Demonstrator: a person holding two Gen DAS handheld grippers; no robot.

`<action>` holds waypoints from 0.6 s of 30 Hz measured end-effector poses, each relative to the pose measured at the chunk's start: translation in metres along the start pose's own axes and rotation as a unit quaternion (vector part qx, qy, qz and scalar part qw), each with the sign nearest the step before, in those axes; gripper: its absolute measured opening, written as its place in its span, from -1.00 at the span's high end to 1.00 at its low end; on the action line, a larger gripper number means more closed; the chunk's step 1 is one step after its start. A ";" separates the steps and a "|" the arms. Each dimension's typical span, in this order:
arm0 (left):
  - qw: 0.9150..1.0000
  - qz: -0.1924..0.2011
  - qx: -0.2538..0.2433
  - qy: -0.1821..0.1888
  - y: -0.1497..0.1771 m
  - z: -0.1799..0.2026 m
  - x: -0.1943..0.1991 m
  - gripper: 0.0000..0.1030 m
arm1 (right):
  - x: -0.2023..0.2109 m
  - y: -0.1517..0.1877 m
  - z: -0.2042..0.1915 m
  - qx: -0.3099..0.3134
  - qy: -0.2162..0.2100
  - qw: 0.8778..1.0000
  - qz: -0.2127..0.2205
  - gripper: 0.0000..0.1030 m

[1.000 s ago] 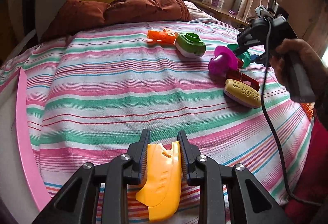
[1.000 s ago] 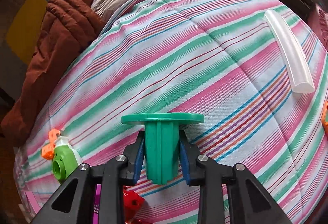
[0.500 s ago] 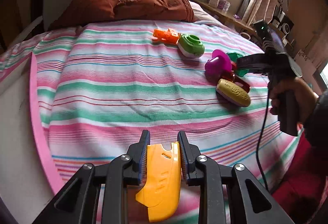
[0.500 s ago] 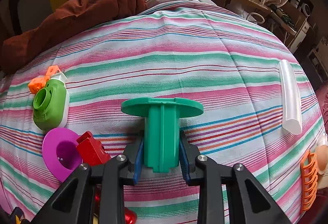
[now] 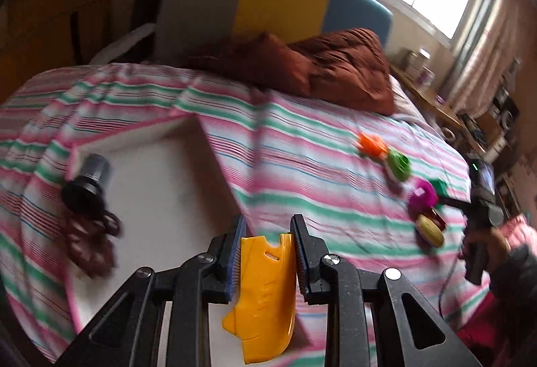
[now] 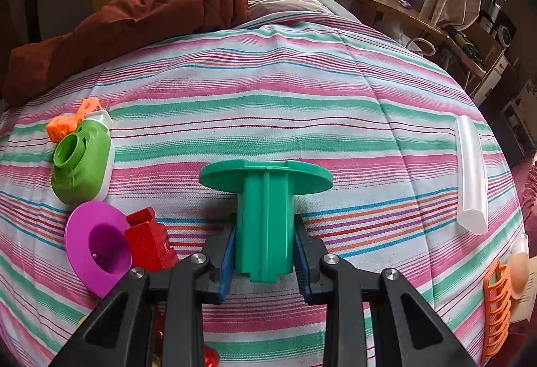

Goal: Organize rigid objects
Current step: 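Carry the yellow piece into the tray and open the left tool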

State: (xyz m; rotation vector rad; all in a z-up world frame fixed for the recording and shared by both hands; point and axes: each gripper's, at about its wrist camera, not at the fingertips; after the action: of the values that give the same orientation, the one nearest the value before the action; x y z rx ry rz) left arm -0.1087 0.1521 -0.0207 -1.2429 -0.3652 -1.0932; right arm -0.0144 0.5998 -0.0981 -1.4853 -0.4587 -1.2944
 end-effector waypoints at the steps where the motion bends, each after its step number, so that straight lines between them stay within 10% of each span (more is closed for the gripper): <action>1: 1.000 0.001 0.012 -0.009 -0.012 -0.012 -0.003 0.47 | 0.000 0.000 0.000 0.000 -0.001 1.000 0.000 0.43; 18: 0.994 -0.034 0.057 -0.085 -0.074 -0.085 -0.080 0.45 | -0.001 -0.001 -0.002 0.014 0.004 1.000 0.001 0.43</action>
State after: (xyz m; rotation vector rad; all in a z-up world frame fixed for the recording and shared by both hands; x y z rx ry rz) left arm -0.2346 0.1200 -0.0674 -1.2321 -0.5959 -1.0125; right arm -0.0163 0.5986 -0.0985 -1.4556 -0.4677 -1.2872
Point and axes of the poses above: each gripper's, at about its wrist camera, not at the fingertips, and x roughly against the way its jaws point, z to its right, y to its underside, and after that the axes turned 10 degrees about x, right-handed
